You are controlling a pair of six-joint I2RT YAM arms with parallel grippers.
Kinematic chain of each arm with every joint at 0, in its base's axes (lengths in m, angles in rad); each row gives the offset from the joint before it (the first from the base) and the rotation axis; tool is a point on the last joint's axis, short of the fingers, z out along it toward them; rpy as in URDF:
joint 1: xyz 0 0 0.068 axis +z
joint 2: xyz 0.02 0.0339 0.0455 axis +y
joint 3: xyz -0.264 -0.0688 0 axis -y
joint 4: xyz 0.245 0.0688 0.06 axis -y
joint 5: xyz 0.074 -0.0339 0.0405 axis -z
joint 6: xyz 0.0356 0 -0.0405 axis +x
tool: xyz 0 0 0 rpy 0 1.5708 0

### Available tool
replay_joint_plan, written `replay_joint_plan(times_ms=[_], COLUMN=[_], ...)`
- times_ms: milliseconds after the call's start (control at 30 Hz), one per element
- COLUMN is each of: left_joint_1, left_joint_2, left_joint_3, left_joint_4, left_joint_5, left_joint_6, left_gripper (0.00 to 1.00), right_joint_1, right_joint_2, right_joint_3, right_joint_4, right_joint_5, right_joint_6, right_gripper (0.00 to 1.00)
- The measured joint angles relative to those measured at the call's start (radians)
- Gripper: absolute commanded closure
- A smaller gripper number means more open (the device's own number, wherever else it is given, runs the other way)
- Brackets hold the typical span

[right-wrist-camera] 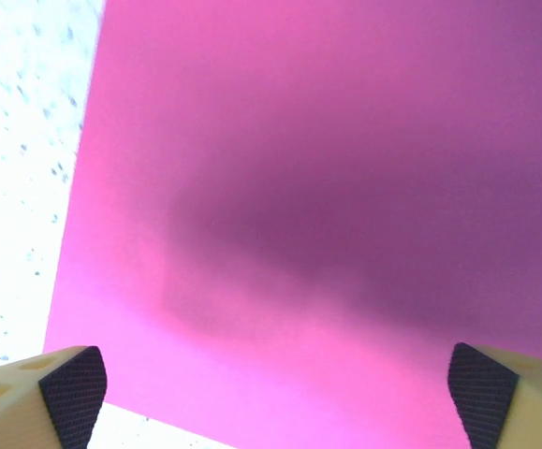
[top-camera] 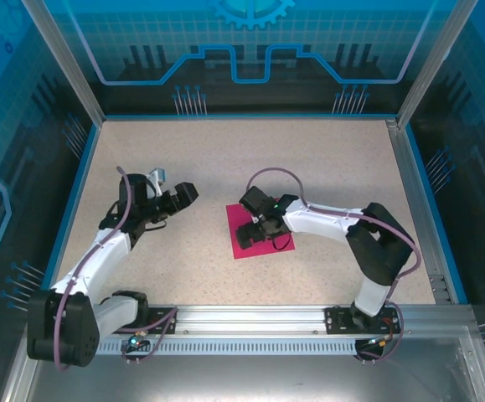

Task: Fold a paper plane with a square sheet of paper (pick it up from the middle)
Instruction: Move the square sheet of paper to the center of the table, then fold the square sheet of paper in half at the center of the table.

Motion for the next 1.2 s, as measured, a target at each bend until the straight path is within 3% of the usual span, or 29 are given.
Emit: replay_joint_plan(times_ms=[100, 200, 233, 367, 667, 1200], left_joint_1=[-0.035, -0.043, -0.043, -0.043, -0.048, -0.057], left_joint_2=[0.002, 0.002, 0.002, 0.002, 0.045, 0.050], left_joint_3=[0.000, -0.005, -0.006, -0.006, -0.006, -0.027], left_joint_4=[0.012, 0.024, 0.024, 0.031, 0.045, 0.039], left_joint_5=[0.001, 0.000, 0.000, -0.001, 0.008, 0.016], left_joint_6=[0.008, 0.008, 0.008, 0.009, 0.015, 0.037], left_gripper=[0.02, 0.02, 0.02, 0.02, 0.02, 0.01], right_joint_1=[-0.004, -0.044, -0.072, -0.125, -0.080, -0.080], right_joint_2=[-0.065, -0.085, -0.074, 0.003, 0.173, 0.325], right_joint_3=[0.015, 0.026, 0.034, 0.072, 0.237, 0.345], right_joint_4=[-0.006, -0.014, -0.018, -0.063, -0.193, -0.283], right_joint_5=[0.085, 0.070, 0.047, 0.012, 0.007, -0.038], right_joint_6=[0.040, 0.084, 0.100, 0.109, 0.064, -0.001], right_gripper=[0.01, 0.14, 0.14, 0.11, 0.07, 0.03])
